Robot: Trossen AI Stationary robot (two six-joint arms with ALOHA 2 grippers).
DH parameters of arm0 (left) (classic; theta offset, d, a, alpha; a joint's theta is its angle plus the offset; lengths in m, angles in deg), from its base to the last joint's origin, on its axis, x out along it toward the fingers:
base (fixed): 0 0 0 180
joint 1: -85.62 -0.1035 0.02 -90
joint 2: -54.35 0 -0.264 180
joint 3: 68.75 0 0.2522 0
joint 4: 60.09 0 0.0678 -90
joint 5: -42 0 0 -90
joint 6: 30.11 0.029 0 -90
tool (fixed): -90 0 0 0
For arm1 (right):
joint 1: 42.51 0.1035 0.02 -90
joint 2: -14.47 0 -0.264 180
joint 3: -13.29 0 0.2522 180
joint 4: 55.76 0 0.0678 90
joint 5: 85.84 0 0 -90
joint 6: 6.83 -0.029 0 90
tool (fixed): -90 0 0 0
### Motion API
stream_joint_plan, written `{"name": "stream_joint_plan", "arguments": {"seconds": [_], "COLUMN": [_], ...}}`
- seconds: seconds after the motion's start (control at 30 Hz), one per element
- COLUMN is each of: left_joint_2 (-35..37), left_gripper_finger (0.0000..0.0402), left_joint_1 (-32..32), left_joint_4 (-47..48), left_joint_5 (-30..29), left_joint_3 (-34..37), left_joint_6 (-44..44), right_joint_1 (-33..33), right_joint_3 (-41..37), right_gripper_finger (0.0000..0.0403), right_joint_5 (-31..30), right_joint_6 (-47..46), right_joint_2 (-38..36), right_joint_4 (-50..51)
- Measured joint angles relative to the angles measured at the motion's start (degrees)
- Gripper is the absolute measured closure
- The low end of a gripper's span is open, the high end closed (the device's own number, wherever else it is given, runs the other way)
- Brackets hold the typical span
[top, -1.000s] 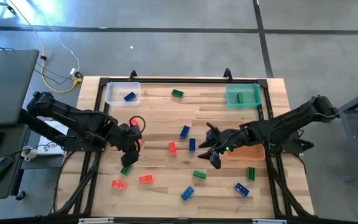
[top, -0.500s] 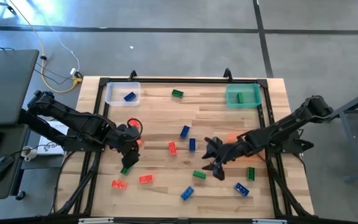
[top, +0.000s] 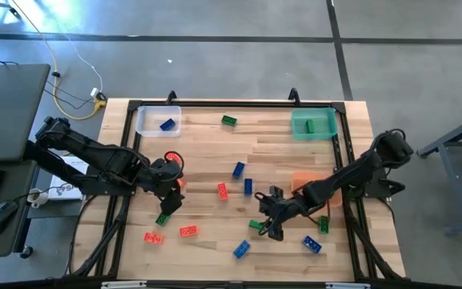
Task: Sort & place blocks by color
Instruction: Put the green game piece into the green bin
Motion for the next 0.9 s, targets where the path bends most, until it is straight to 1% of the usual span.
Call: {"name": "stream_joint_plan", "arguments": {"seconds": [0.23, 0.37, 0.5, 0.6, 0.9], "left_joint_2": [0.0, 0.0, 0.0, 0.0, 0.0], "left_gripper_finger": [0.0197, 0.0197, 0.0197, 0.0197, 0.0197], "left_joint_1": [0.0, 0.0, 0.0, 0.0, 0.0], "left_joint_4": [0.0, -0.1, -0.1, -0.1, -0.1], "left_joint_5": [0.0, 0.0, 0.0, 0.0, 0.0], "left_joint_3": [0.0, 0.0, 0.0, 0.0, 0.0], "left_joint_6": [0.0, 0.0, 0.0, 0.0, 0.5], "right_joint_1": [0.0, 0.0, 0.3, 1.1, 2.1], "right_joint_3": [0.0, 0.0, 0.0, 0.0, 0.0], "right_gripper_finger": [0.0176, 0.0176, 0.0176, 0.0176, 0.0176], "right_joint_5": [1.0, 2.0, 1.9, 0.6, 0.0], "right_joint_6": [-0.8, -1.5, -2.6, -2.6, -5.6], "right_joint_2": [4.7, 5.6, 5.7, 5.7, 10.0], "right_joint_4": [-4.0, -6.1, -5.9, -5.9, -5.8]}}
